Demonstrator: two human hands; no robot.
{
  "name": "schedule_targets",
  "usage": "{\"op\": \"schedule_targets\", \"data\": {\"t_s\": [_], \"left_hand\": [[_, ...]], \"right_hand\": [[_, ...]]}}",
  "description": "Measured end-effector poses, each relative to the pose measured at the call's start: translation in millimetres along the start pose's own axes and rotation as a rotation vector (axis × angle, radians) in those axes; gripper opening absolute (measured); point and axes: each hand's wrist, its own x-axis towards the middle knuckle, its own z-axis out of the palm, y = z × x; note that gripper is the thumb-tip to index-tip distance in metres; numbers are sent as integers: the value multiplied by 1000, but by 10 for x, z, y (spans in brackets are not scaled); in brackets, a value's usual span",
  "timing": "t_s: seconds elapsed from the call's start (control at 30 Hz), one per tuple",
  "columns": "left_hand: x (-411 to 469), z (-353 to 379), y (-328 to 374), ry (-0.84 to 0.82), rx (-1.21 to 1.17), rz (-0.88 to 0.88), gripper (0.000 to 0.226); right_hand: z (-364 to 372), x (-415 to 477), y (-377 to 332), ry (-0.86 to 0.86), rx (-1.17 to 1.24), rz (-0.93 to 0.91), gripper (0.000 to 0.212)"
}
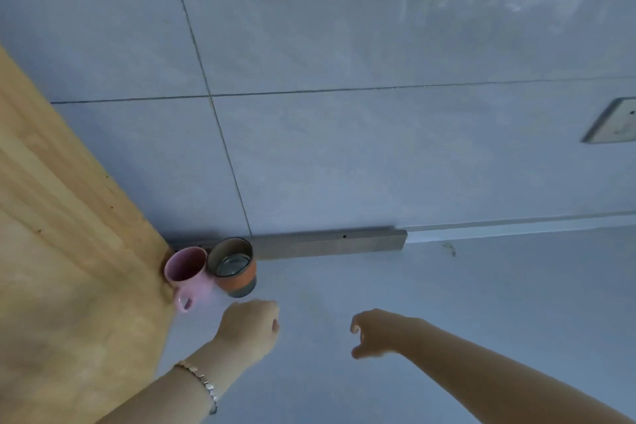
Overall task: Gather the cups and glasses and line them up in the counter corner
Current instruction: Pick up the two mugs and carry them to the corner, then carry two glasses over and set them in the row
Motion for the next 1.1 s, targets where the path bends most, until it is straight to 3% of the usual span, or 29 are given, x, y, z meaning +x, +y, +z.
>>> {"op": "schedule_targets", "data": {"t_s": [0.23, 0.47, 0.63, 0.77, 0.87, 1.0, 1.1], "left_hand": [[-22, -173, 2087, -153, -53, 198, 25], [-285, 102, 4532, -202, -70, 382, 17], [-471, 389, 5905, -228, -23, 464, 20], [-456, 538, 6617, -243, 11, 515, 13], [-360, 631, 6949, -243, 40, 527, 21], [-124, 720, 7209, -252, 118, 533, 16], [134, 708, 7373, -249, 132, 542, 10]], "right_hand": [[102, -1158, 1689, 89, 79, 190, 54], [630, -2676, 3764, 272, 222, 364, 47], [1110, -3651, 5024, 275, 262, 557, 48], [1339, -4101, 5697, 333, 293, 731, 40], [1391, -4110, 6050, 444, 387, 823, 42], [1327, -3797, 6318, 565, 585, 847, 71], [1254, -3540, 6437, 543, 574, 834, 91]]}}
